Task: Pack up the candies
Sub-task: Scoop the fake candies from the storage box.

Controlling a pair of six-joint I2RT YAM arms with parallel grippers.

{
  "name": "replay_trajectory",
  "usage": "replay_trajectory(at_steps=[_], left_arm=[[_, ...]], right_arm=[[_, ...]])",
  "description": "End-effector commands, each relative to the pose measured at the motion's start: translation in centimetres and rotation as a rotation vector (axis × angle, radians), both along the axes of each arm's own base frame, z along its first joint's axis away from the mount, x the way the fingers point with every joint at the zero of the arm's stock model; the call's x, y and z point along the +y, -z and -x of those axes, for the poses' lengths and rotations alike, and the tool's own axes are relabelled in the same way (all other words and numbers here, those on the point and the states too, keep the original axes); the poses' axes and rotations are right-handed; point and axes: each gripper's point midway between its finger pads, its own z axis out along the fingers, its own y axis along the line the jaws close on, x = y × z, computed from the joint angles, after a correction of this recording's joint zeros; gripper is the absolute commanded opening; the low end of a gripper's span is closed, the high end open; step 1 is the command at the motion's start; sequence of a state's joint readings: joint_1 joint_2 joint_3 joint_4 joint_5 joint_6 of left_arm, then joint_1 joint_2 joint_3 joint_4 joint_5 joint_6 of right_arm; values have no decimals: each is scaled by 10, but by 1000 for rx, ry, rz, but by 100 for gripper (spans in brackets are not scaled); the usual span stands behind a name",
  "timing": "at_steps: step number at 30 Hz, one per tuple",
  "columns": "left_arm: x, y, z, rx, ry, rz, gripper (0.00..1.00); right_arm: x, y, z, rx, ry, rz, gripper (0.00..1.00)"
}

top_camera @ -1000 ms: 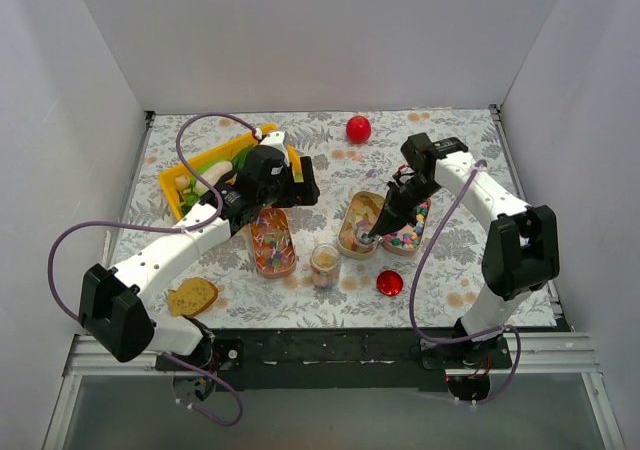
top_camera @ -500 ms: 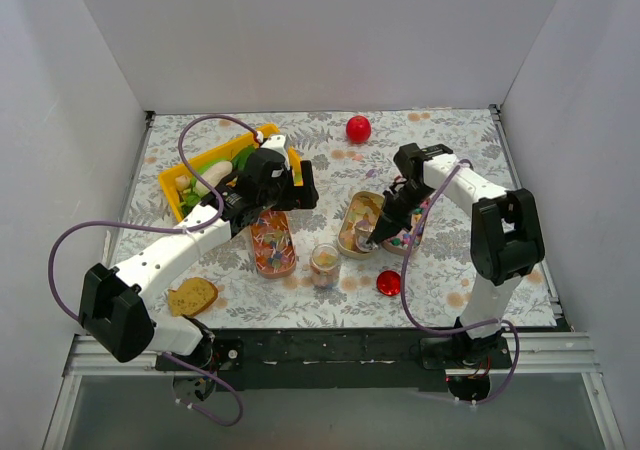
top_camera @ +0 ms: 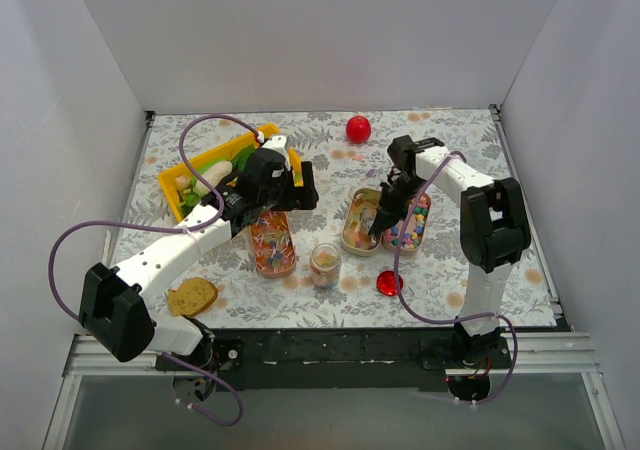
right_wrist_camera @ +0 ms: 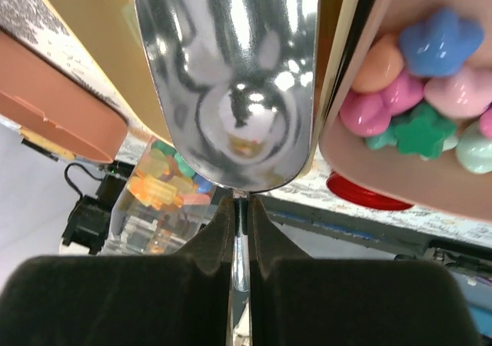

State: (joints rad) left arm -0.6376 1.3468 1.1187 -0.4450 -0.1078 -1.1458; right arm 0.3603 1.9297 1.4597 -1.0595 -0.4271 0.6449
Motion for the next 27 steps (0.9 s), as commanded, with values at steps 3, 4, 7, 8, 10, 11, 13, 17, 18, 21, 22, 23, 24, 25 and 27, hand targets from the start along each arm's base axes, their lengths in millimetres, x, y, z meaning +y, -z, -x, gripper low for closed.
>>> replay_trajectory(at_steps=[3,4,7,8,10,11,13,17,18,21,22,23,24,25,27], left_arm=[[1,-6,0,-9,6,4,98],[1,-6,0,-11,7,3,98],[1,-7,0,-12,6,5,98],[2,-7,0,-13,6,4,98],[1,-7,-1,-13,7,2,98],[1,-7,-1,-13,8,3,98],[0,-7,-2,-12,9,1,98],[0,-8,-3,-16,8,1,98],[0,-9,-3,-18,9,1,98],[0,-8,-4,-17,9,-1,98],[0,-8,-4,-17,9,-1,98],[0,-8,-4,-19,7,-1,98],[0,-8,-4,-19,7,-1,98],[1,-7,-4,-17,5,-3,98],[1,-7,-5,-20,3,-2,98]], right_arm=[[-13,13,-33,-132,-43,96,1],[-14,14,-33,-138,-55,102,1],[-17,18,-38,-172,-86,118,1],[-18,19,-40,-184,-98,128,1],[-20,20,-40,-201,-126,135,1],[-21,20,-40,-211,-139,148,1],[-22,21,-39,-225,-162,157,1],[-20,16,-34,-247,-199,163,1],[-20,14,-33,-255,-206,164,1],[-17,6,-28,-283,-233,166,1],[-17,0,-26,-298,-236,164,1],[-16,0,-21,-292,-240,162,1],[-16,-2,-19,-294,-240,159,1],[-15,-8,-15,-301,-237,152,1],[-13,-11,-7,-296,-237,145,1]])
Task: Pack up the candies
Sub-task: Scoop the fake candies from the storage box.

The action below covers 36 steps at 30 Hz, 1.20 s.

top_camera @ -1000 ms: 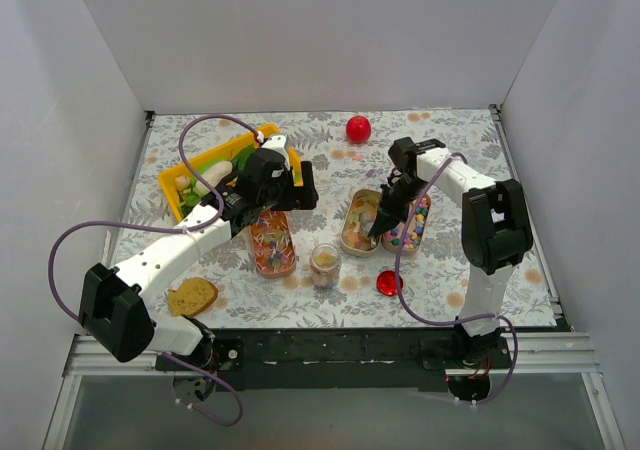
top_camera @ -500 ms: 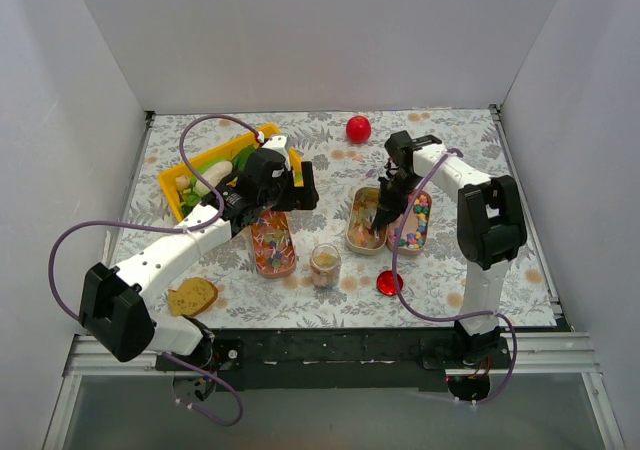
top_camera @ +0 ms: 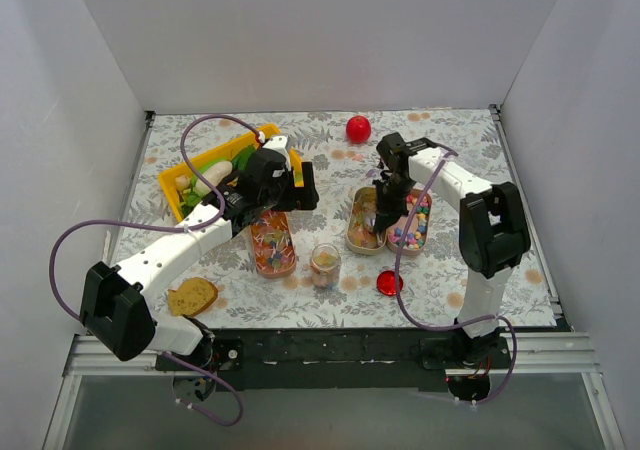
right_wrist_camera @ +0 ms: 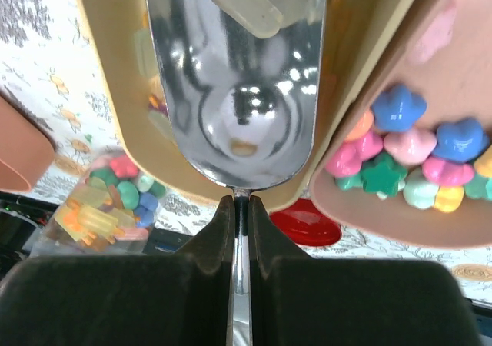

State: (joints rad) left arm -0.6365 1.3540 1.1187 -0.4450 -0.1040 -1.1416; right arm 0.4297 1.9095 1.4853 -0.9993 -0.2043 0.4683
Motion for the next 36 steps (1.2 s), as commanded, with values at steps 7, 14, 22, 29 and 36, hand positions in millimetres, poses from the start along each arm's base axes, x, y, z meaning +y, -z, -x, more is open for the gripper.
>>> replay_trajectory(at_steps=[7,14,22,29,36], left_arm=[[4,-8,-7,-24,-5,-4,98],[11,-11,-13,-28,-22,8,98],[27,-11,-23,-12,-60,41,98],[45,-8,-28,-8,-96,16,98],[60,-7,-28,-3,-130,19,98]], right_arm=[[-2,-52,24,-103,-18,-31,1],[-3,-87,39,-140,-37,-69,1],[7,-124,67,-219,-118,-127,1],[52,-163,120,-145,-219,-280,1],[61,-171,159,15,-249,-358,1]])
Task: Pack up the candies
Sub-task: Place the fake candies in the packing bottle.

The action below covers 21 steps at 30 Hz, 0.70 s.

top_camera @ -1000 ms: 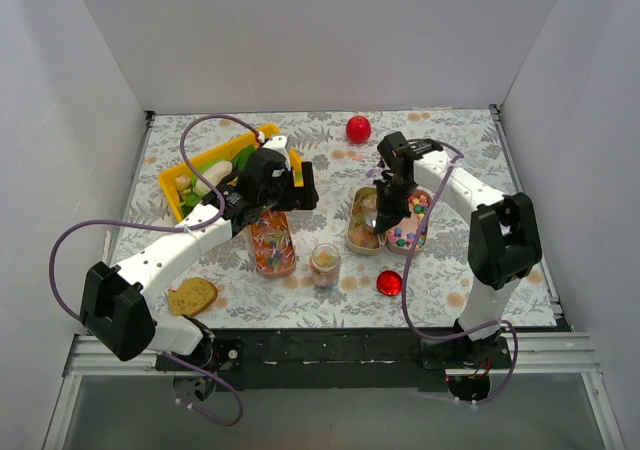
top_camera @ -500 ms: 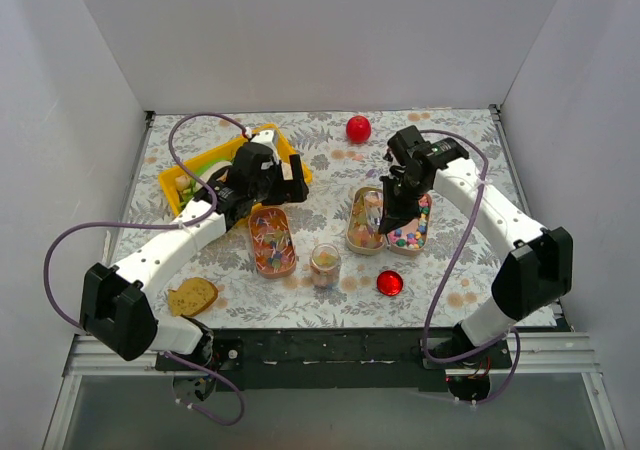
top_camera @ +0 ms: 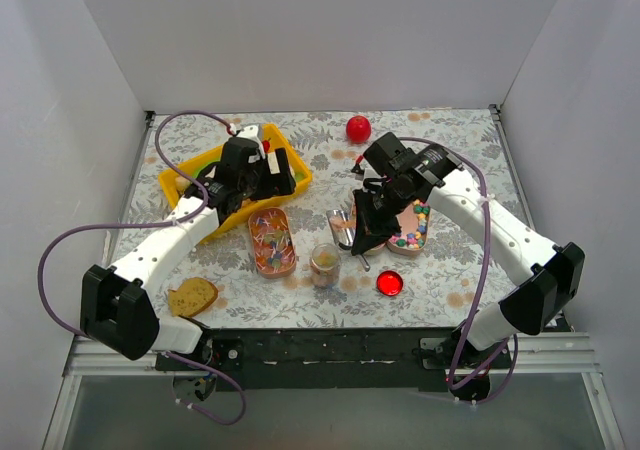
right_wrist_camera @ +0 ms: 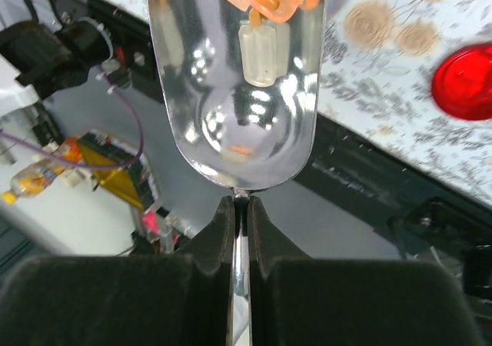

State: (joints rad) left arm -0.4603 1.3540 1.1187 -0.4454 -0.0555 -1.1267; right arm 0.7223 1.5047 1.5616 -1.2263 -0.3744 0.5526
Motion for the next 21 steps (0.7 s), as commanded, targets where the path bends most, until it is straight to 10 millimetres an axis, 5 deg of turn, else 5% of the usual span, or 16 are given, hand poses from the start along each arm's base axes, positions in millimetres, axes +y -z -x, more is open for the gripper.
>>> replay_trajectory(at_steps=[1,21], left_arm=[[8,-5,5,-9,-1,4,98],[22,6,3,8,-25,-11,98]], right_arm=[[2,-16,38,158,-30,-76,1],[23,-4,76,419,-120,-131,1]])
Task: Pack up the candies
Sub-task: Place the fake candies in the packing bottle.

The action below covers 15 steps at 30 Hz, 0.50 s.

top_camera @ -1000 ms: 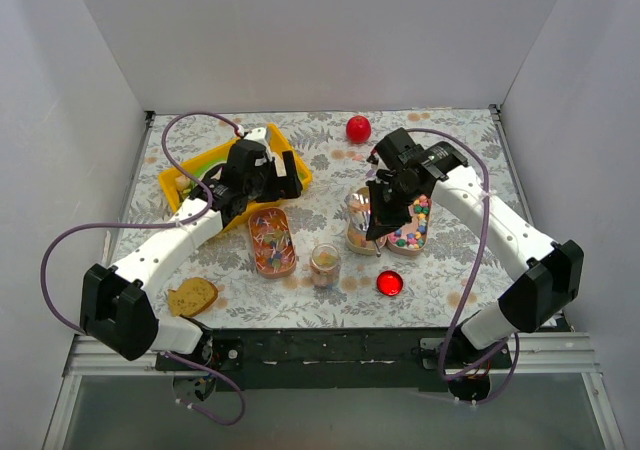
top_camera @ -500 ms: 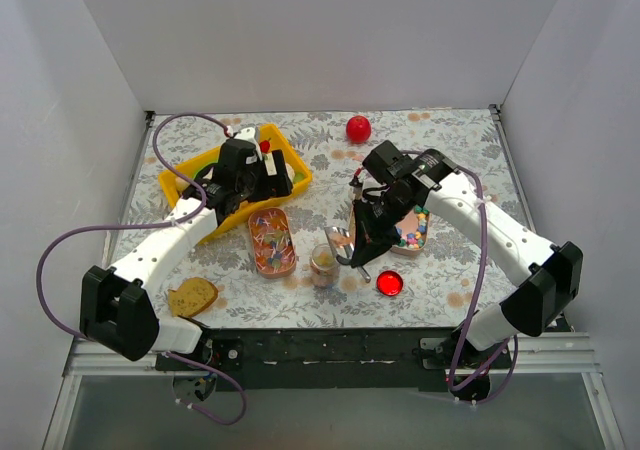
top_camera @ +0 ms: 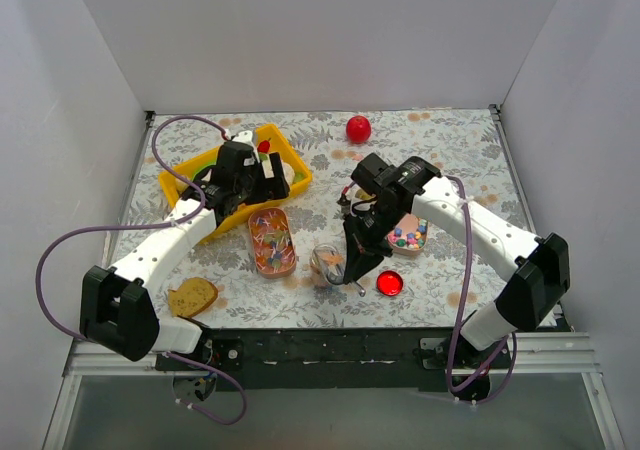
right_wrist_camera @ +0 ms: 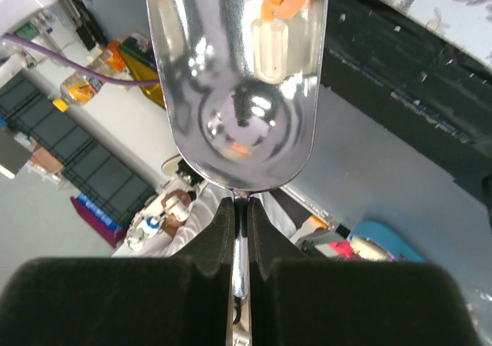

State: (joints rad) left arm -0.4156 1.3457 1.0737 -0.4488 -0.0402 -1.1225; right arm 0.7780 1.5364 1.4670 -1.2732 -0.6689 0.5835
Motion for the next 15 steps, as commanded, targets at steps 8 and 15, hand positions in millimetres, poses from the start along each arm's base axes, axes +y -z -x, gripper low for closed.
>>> replay_trajectory(at_steps=[8,15], left_arm=[[10,-7,1,-21,-10,0,98],[13,-6,3,-18,-16,-2,98]], right_arm=[[11,-8,21,209,-1,-81,1],[10,-13,15,319,80,-130,1]])
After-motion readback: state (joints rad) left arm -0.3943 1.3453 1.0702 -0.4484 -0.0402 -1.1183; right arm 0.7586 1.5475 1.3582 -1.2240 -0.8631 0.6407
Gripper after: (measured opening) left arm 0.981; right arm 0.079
